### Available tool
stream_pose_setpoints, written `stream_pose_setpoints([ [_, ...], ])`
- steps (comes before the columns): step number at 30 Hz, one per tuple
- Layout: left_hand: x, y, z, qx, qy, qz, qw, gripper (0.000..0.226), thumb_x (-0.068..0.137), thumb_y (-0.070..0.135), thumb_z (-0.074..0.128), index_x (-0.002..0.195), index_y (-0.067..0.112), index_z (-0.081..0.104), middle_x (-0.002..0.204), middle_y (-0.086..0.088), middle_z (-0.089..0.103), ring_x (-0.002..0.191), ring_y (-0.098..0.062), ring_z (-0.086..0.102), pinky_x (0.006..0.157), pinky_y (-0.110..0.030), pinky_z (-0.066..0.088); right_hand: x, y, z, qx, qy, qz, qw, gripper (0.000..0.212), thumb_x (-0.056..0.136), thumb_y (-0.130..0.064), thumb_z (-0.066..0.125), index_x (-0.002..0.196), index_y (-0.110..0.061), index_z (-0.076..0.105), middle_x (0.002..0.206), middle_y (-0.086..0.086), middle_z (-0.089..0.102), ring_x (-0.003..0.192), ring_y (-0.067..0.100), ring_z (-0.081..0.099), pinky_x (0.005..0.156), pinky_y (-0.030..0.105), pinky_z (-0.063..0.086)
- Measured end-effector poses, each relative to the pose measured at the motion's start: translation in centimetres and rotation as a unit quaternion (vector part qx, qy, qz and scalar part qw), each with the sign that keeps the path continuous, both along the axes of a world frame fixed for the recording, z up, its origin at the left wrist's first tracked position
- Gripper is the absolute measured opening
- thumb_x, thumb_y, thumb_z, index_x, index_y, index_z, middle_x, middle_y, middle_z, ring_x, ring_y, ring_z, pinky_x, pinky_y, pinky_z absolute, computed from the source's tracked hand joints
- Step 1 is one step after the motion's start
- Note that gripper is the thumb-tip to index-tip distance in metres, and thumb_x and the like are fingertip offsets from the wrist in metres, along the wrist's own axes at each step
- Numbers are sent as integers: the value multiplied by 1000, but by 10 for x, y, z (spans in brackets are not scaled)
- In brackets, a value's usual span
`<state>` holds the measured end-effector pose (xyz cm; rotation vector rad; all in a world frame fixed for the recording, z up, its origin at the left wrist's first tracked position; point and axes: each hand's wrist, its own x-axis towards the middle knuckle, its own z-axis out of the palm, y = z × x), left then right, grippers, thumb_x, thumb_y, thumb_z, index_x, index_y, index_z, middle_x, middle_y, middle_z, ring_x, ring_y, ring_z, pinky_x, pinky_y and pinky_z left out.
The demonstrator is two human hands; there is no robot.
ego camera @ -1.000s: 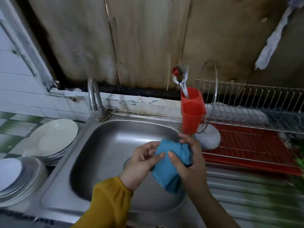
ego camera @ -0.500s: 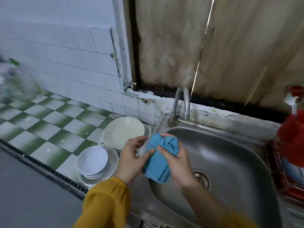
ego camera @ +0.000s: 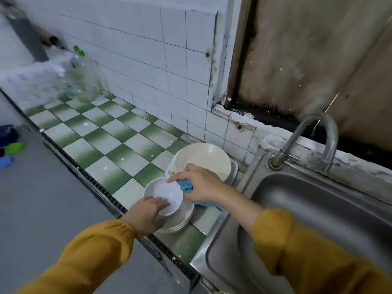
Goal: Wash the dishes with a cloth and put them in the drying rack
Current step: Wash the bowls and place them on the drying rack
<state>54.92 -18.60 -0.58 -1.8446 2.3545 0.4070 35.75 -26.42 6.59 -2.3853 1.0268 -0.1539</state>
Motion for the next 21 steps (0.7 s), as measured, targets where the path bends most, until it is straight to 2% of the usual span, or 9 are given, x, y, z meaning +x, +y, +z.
stream_pose_setpoints([
  [2, 4, -1, -6, -19, -8, -22, 1000, 51, 98, 35, 50, 147, 24, 40, 154, 7, 37, 142, -14, 32, 116, -23, 14, 10, -5, -4, -57, 111, 95, 988, 58, 84, -15, 62, 132, -47, 54, 121, -6, 45, 97, 22, 57, 66, 29, 36],
  [4, 8, 0, -10, -31, -9, -42, 999, 44, 98, 32, 51, 142, 25, 48, 150, 7, 43, 139, -13, 38, 115, -24, 18, 18, -8, -12, -95, 201, 163, 961, 61, 87, -15, 59, 138, -46, 47, 145, -7, 37, 114, 21, 55, 69, 29, 35],
  [6, 12, 1, -14, -51, -24, -83, 995, 36, 86, 33, 68, 123, 31, 66, 132, 8, 62, 124, -11, 56, 109, -27, 35, 25, -9, -22, -110, 256, 194, 941, 63, 89, -16, 58, 142, -45, 42, 154, -8, 31, 126, 21, 50, 74, 30, 36],
  [7, 14, 1, -17, -58, -26, -86, 994, 35, 72, 36, 80, 106, 35, 74, 114, 10, 71, 109, -9, 66, 98, -27, 47, 27, -9, -27, -113, 271, 199, 935, 63, 89, -16, 58, 143, -44, 41, 153, -7, 34, 127, 21, 50, 75, 30, 36],
  [9, 16, 3, -23, -72, -63, -95, 991, 35, 50, 41, 88, 83, 37, 77, 88, 14, 75, 82, -6, 72, 80, -21, 54, 31, -9, -32, -114, 279, 191, 934, 62, 89, -14, 56, 142, -44, 44, 145, -6, 45, 122, 23, 54, 73, 30, 36],
  [12, 14, 4, -27, -109, -67, -99, 987, 27, 48, 37, 87, 72, 33, 75, 74, 13, 71, 63, -7, 68, 83, -22, 49, 33, -7, -35, -127, 276, 188, 934, 54, 91, -11, 53, 135, -42, 54, 136, -5, 51, 113, 23, 58, 71, 31, 38],
  [16, 16, 5, -26, -110, -67, -96, 987, 22, 48, 31, 84, 66, 32, 72, 62, 14, 68, 55, -7, 64, 84, -25, 53, 30, 0, -44, -152, 264, 188, 934, 35, 98, -26, 51, 130, -36, 61, 129, -1, 53, 107, 25, 60, 68, 33, 41],
  [18, 17, 5, -22, -114, -65, -95, 987, 17, 51, 31, 78, 67, 32, 72, 58, 14, 66, 53, -7, 63, 83, -25, 54, 26, 0, -48, -143, 255, 178, 940, 32, 99, -33, 49, 130, -35, 60, 132, -1, 51, 108, 27, 60, 70, 33, 42],
  [21, 20, 5, -16, -102, -30, -89, 990, 18, 62, 28, 64, 76, 31, 75, 63, 14, 69, 57, -9, 65, 85, -34, 57, 19, -1, -48, -132, 236, 169, 948, 31, 99, -37, 49, 128, -34, 61, 133, -1, 51, 106, 27, 59, 70, 31, 40],
])
